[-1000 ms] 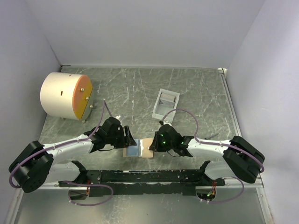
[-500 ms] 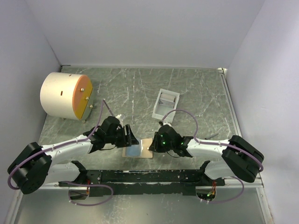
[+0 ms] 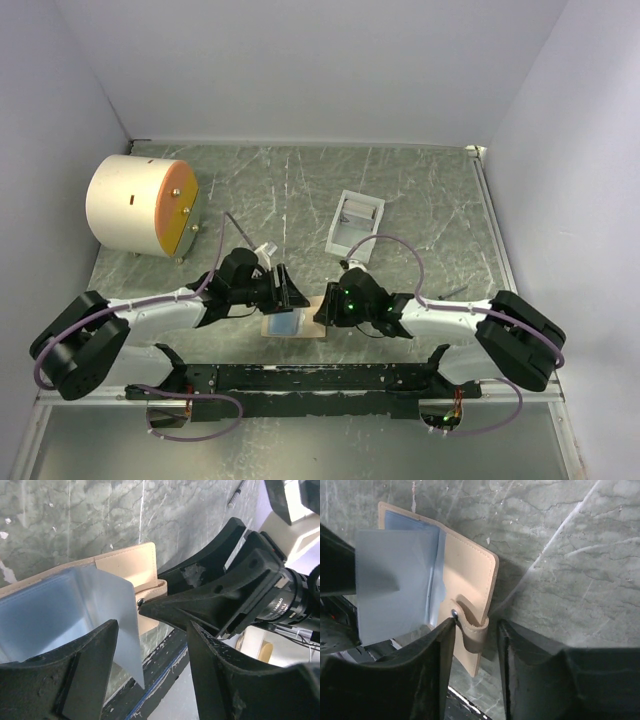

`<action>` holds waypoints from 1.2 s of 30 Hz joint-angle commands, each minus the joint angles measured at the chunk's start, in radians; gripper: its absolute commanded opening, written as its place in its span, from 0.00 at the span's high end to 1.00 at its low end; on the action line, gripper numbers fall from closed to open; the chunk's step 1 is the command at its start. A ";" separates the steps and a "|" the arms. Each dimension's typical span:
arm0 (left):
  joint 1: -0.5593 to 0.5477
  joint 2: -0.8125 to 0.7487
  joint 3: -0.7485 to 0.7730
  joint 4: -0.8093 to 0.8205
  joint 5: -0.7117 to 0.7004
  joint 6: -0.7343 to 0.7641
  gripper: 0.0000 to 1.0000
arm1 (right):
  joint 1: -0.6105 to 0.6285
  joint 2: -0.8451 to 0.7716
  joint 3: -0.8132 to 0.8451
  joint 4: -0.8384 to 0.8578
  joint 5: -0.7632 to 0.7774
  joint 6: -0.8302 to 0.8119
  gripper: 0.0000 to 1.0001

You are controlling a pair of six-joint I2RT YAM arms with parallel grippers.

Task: Put the credit cards into the card holder
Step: Turn over the card holder at the center of the board, then pick up the credit card from the storage box.

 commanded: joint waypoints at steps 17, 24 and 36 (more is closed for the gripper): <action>-0.043 0.150 0.107 0.080 0.040 0.015 0.34 | 0.004 -0.436 0.035 -0.363 0.357 0.012 0.43; -0.043 -0.008 0.123 -0.124 -0.112 0.055 0.32 | 0.005 -0.358 0.194 -0.456 0.574 -0.117 0.44; -0.042 -0.257 0.096 -0.391 -0.315 0.112 0.33 | -0.094 -0.071 0.471 -0.332 0.609 -0.669 0.45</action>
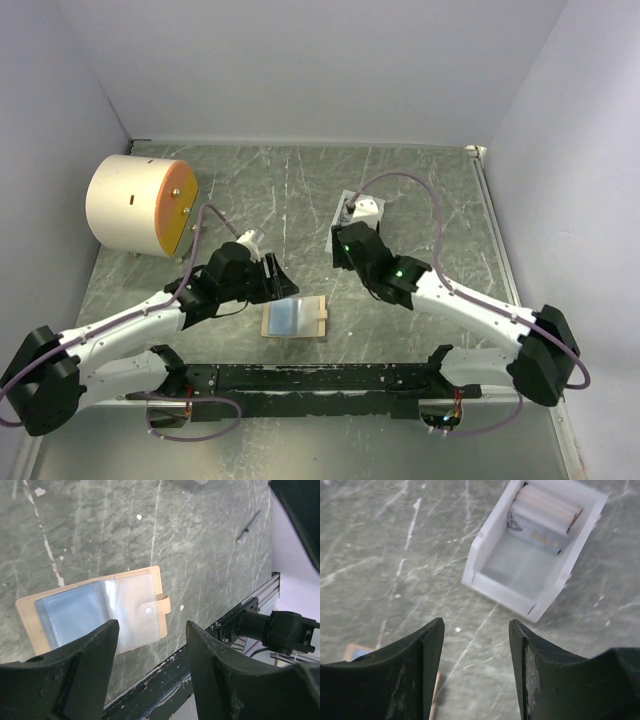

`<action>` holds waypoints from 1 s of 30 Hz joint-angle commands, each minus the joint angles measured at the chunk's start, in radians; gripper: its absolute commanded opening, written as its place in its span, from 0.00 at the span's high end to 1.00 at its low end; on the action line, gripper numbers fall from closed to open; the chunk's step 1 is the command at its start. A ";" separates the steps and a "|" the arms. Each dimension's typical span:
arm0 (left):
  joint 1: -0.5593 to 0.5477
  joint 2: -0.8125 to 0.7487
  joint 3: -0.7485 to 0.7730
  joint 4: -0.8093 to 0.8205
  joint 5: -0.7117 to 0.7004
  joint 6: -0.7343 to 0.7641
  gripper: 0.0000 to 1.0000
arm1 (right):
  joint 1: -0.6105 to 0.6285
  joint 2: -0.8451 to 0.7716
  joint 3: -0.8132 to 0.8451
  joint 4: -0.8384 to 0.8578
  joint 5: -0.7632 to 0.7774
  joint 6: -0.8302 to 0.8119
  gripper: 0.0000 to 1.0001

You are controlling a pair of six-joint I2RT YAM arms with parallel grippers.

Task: Put the credit cards into the card holder
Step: Pick up the credit card from the storage box.

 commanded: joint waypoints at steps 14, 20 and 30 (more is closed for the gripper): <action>-0.005 -0.253 -0.099 -0.196 -0.079 0.036 0.33 | -0.345 0.492 0.398 -0.023 -0.233 -0.727 0.44; -0.004 -0.300 -0.119 -0.200 -0.095 0.018 0.32 | -0.354 0.600 0.447 -0.065 -0.240 -0.884 0.46; -0.005 -0.332 -0.142 -0.205 -0.104 0.004 0.32 | -0.354 0.675 0.411 0.054 -0.219 -1.048 0.50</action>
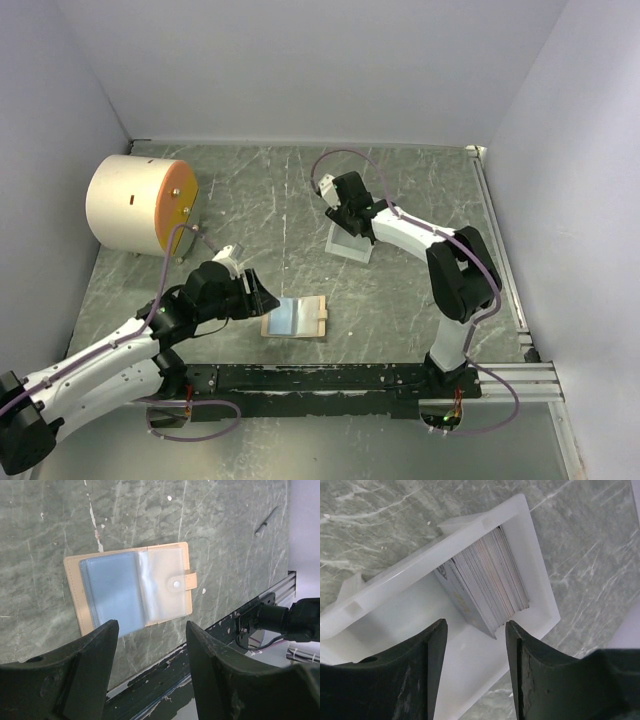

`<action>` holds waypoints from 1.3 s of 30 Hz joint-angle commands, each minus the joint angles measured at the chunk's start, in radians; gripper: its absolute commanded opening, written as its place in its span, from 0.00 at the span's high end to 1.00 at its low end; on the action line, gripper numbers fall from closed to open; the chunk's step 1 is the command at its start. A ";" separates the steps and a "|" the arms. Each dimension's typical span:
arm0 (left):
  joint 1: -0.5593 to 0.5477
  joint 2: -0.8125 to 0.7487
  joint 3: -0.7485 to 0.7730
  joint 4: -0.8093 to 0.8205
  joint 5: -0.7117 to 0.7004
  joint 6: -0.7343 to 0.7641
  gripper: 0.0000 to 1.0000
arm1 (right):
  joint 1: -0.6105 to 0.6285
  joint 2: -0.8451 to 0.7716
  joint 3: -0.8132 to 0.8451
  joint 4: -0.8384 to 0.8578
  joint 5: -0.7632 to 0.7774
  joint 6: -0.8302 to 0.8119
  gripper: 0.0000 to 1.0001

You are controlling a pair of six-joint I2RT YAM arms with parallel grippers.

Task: Put the credit cards into the card holder
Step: Pick up the credit card from the storage box.

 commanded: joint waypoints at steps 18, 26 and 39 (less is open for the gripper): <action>-0.005 0.028 -0.020 0.017 -0.026 -0.029 0.34 | 0.000 0.123 -0.064 0.267 0.135 -0.235 0.58; -0.005 0.015 -0.028 0.013 -0.029 -0.036 0.34 | 0.000 0.098 -0.058 0.285 0.134 -0.229 0.67; -0.005 0.035 -0.035 0.042 -0.008 -0.037 0.34 | 0.000 0.059 -0.050 0.277 0.142 -0.223 0.77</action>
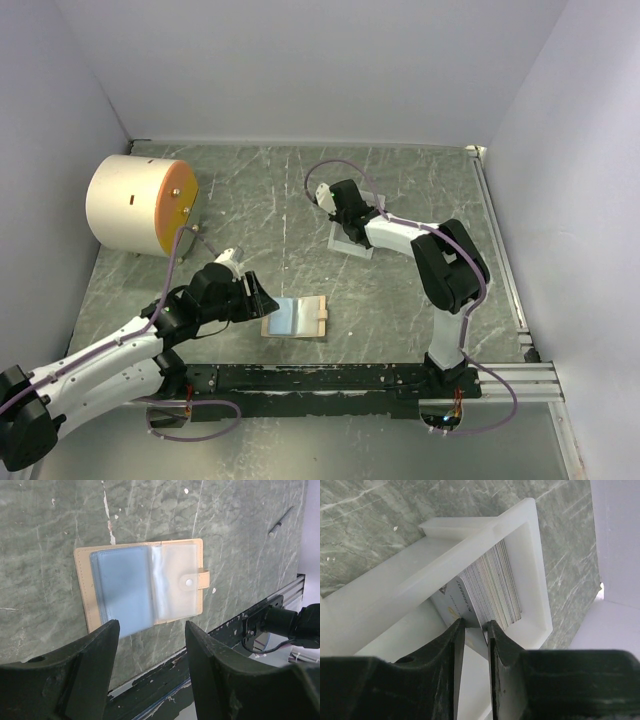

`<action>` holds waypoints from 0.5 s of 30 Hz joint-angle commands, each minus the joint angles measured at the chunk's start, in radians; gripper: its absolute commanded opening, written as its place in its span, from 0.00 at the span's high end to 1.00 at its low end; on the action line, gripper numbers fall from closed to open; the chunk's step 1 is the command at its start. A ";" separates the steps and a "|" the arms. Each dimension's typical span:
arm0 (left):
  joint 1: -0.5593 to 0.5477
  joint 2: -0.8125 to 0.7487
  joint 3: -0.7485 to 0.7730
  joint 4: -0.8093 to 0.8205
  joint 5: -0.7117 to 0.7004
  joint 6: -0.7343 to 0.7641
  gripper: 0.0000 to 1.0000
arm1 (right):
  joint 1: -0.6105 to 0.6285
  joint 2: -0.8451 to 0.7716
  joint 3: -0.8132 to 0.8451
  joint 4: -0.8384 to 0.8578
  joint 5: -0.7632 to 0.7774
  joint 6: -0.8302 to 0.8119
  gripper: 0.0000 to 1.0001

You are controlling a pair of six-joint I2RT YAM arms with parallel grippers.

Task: Put the credit cards into the card holder
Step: Pick up the credit card from the storage box.

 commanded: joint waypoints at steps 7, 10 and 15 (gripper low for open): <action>-0.005 0.006 -0.013 0.047 0.008 -0.009 0.34 | -0.003 -0.057 0.017 0.021 0.014 -0.003 0.81; -0.005 0.008 -0.015 0.052 0.010 -0.009 0.34 | -0.003 -0.063 0.020 0.015 0.011 -0.003 0.83; -0.005 0.019 -0.013 0.059 0.017 -0.007 0.34 | -0.003 -0.070 0.024 0.003 0.001 0.000 0.87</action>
